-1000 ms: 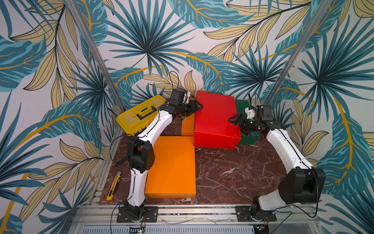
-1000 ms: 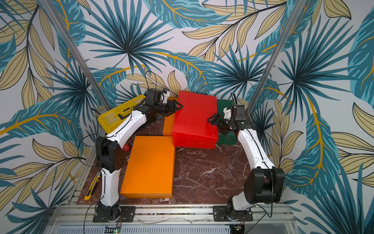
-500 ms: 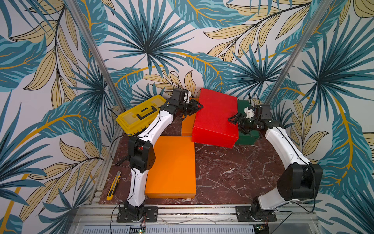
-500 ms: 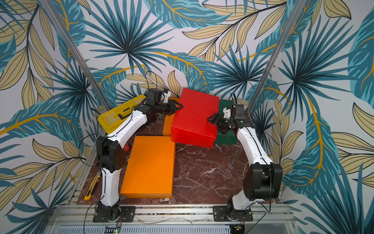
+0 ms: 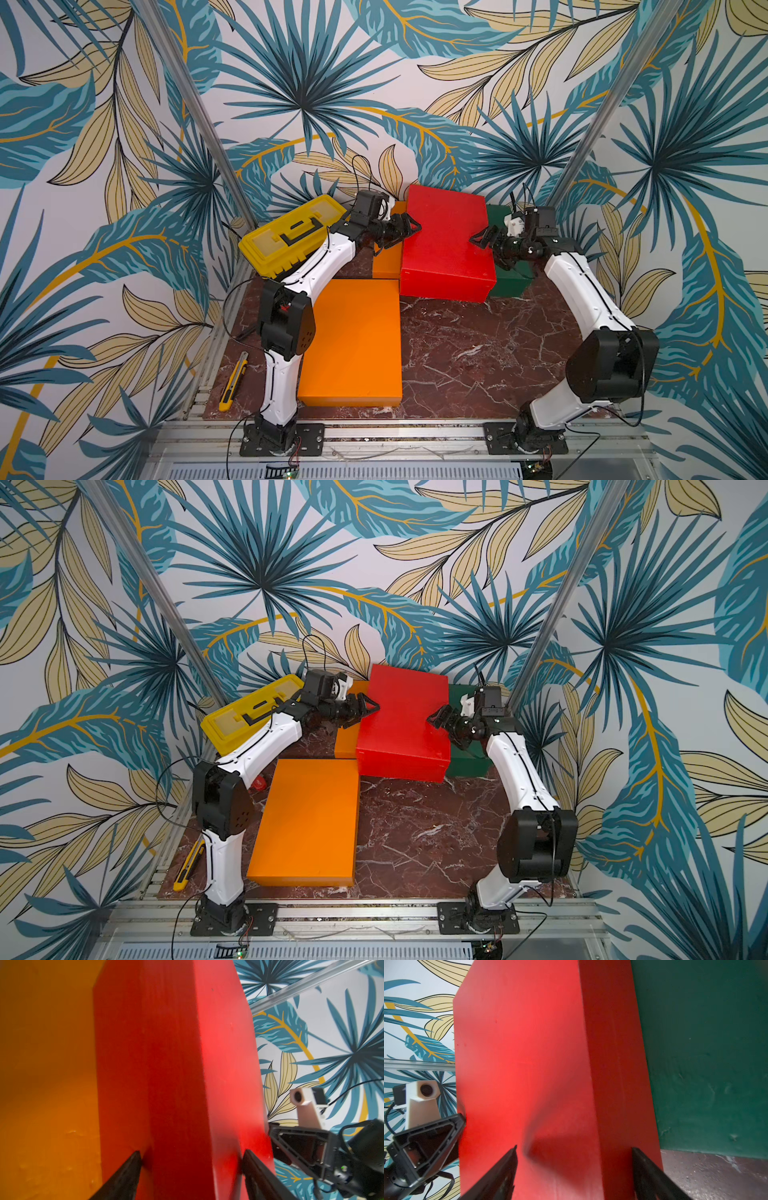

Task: Stack the shoeboxes
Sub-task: Move the shoebox to the shoebox.

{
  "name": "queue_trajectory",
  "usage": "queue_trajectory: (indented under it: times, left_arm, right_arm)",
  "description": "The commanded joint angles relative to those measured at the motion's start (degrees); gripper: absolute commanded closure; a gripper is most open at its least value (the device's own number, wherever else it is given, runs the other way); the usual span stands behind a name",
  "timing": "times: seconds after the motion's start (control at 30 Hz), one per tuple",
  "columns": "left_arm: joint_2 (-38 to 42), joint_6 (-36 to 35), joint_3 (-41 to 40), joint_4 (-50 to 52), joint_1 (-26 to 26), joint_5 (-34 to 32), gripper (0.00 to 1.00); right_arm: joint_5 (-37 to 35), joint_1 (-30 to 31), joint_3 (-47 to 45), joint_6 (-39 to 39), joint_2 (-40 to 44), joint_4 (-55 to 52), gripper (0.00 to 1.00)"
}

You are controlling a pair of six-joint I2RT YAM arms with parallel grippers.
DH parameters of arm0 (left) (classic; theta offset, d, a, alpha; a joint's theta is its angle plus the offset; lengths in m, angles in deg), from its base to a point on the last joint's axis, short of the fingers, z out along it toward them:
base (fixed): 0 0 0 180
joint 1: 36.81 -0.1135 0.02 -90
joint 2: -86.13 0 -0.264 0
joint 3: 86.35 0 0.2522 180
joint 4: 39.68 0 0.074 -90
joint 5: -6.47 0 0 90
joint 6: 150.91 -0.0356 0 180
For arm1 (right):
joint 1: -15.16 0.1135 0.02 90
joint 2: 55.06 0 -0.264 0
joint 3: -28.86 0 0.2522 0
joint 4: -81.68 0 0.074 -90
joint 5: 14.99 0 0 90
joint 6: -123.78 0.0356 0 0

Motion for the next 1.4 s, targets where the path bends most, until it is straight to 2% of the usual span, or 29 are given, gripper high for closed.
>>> queue_trajectory:
  times: [0.0,0.13,0.3,0.53,0.73,1.13,1.37]
  left_arm:
    - [4.7,-2.1,-2.6,1.6,-0.3,-0.5,0.17]
    - [6.9,-2.5,-4.3,1.7,-3.0,-1.2,0.16]
    - [7.9,-4.4,-0.8,3.3,-5.0,-2.9,0.16]
    - [6.8,-5.3,2.7,3.3,-4.4,-3.9,0.14]
    - [3.6,-7.0,5.8,3.3,-0.8,-5.3,0.23]
    - [-4.5,-8.1,8.1,5.1,0.4,-9.1,0.31]
    - [-6.2,-8.0,10.3,5.7,0.4,-9.4,0.31]
  right_arm:
    - [-1.3,0.4,2.9,-2.0,-1.1,-3.1,0.14]
    - [-2.7,0.4,4.7,-2.2,-2.3,-5.1,0.14]
    - [-2.8,0.4,5.2,-2.0,-3.1,-6.0,0.12]
    - [-4.4,0.4,0.7,-0.8,-2.5,-4.7,0.13]
    - [-5.3,0.6,-2.5,0.7,-3.5,-3.6,0.19]
    - [-5.2,0.6,0.1,-0.1,-5.0,-3.5,0.19]
    - [-4.5,0.7,2.4,0.5,-7.5,-2.4,0.22]
